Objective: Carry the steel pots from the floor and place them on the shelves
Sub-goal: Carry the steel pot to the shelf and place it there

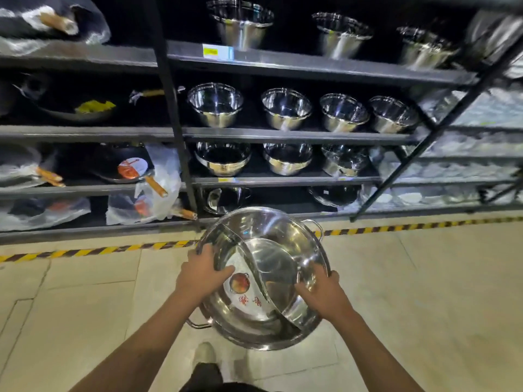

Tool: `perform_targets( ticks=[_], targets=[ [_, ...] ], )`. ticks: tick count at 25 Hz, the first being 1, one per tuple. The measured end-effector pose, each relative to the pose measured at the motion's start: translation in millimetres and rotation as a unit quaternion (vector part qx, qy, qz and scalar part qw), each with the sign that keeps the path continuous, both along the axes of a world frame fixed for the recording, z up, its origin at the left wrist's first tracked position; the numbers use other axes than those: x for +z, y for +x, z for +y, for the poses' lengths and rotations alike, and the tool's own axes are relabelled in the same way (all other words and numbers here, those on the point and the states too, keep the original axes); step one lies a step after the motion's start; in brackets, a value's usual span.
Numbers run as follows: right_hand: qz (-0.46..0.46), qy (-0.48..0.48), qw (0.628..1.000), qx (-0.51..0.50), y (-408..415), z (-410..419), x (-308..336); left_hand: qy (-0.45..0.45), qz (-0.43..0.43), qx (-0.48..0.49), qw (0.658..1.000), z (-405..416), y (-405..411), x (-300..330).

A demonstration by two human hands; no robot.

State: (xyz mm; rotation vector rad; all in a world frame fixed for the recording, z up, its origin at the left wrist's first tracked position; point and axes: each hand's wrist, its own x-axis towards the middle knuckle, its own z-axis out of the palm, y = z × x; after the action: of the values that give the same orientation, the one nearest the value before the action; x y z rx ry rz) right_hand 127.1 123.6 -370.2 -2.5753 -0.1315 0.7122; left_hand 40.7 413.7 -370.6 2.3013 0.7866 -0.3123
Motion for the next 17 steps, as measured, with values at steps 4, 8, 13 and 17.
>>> perform_targets(
  ticks=[4, 8, 13, 17],
  targets=[
    [-0.007, -0.001, 0.999, -0.049, 31.8, 12.0, 0.3, -0.001, -0.008, -0.054, 0.998, 20.8, 69.7, -1.0],
    [0.006, 0.012, 0.996, -0.091, 70.8, 6.3, -8.4, 0.004, 0.017, -0.095, 0.995, 19.3, 133.4, -7.5],
    [0.024, 0.008, 0.995, -0.092, 144.6, -28.1, -38.0, -0.028, 0.05, -0.106, 0.993, -7.2, 199.1, -37.7],
    [0.046, 0.028, 0.997, -0.056, 236.1, -66.6, -64.5, -0.02, 0.084, -0.068, 0.994, -46.1, 265.6, -55.1]
  ],
)
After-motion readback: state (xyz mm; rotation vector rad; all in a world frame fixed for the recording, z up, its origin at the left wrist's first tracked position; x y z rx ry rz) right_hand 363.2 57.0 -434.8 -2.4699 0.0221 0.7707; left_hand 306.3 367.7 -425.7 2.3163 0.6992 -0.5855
